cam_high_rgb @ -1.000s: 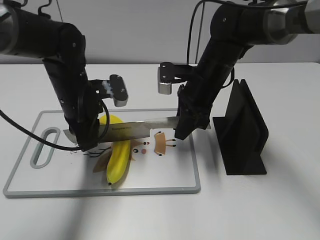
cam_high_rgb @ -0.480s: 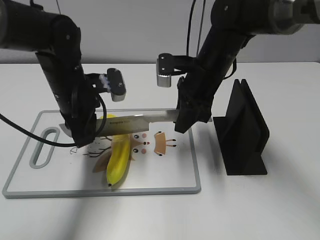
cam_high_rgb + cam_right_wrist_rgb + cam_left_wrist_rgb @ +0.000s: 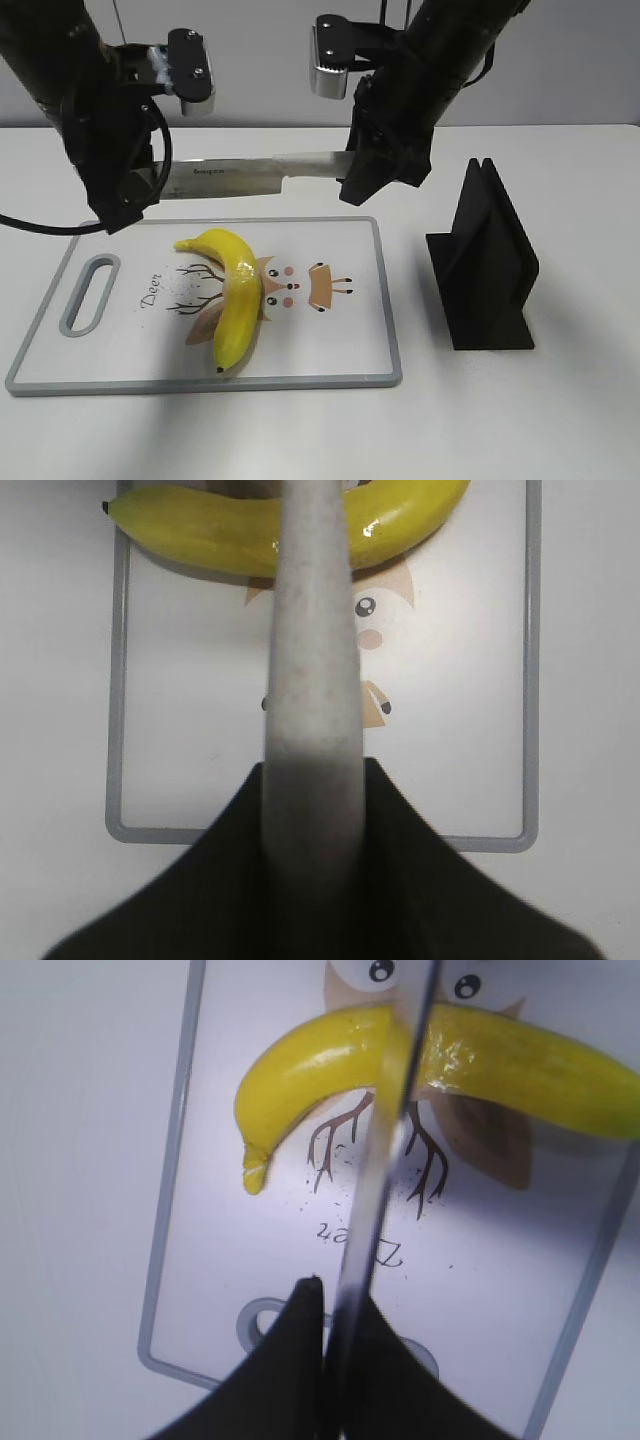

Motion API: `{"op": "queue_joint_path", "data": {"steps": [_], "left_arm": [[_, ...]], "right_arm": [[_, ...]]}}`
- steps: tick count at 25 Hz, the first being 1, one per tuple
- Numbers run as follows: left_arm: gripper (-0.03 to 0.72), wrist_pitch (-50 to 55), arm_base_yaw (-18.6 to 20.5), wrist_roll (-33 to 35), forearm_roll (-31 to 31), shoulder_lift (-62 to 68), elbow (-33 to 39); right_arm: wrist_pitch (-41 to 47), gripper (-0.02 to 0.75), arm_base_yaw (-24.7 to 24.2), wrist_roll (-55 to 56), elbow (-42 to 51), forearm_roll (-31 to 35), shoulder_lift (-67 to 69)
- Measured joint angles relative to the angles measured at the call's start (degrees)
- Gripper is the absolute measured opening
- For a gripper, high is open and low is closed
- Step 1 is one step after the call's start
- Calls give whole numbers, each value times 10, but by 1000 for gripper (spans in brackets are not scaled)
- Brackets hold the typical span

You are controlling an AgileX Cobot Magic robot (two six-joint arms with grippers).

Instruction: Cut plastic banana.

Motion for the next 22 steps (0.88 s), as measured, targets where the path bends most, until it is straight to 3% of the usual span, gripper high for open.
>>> {"op": "queue_joint_path", "data": {"steps": [5,8,11,14,15,19,22], "left_arm": [[4,1,0,0,4,-13,0],[51,-1,0,-2,-6,-13,0],[246,-10,1,-10,-27,-18,0],[551,-10,1,-11,-34,-21,0],[608,-10,1,-14,-34,-21,0],[640,-10,1,-38,-12,-36,0],[640,-8,1,-91,49,-60,0]], "right_arm": [[0,169,0,-1,0,2,-4],[4,169,0,0,0,1,-4],[8,165,0,11,1,-9,-3],[8,164,0,13,1,-16,-3],[8,163,0,13,1,-16,-3],[8,163,0,14,1,-20,-5],[7,163,0,15,1,-30,-15]]}}
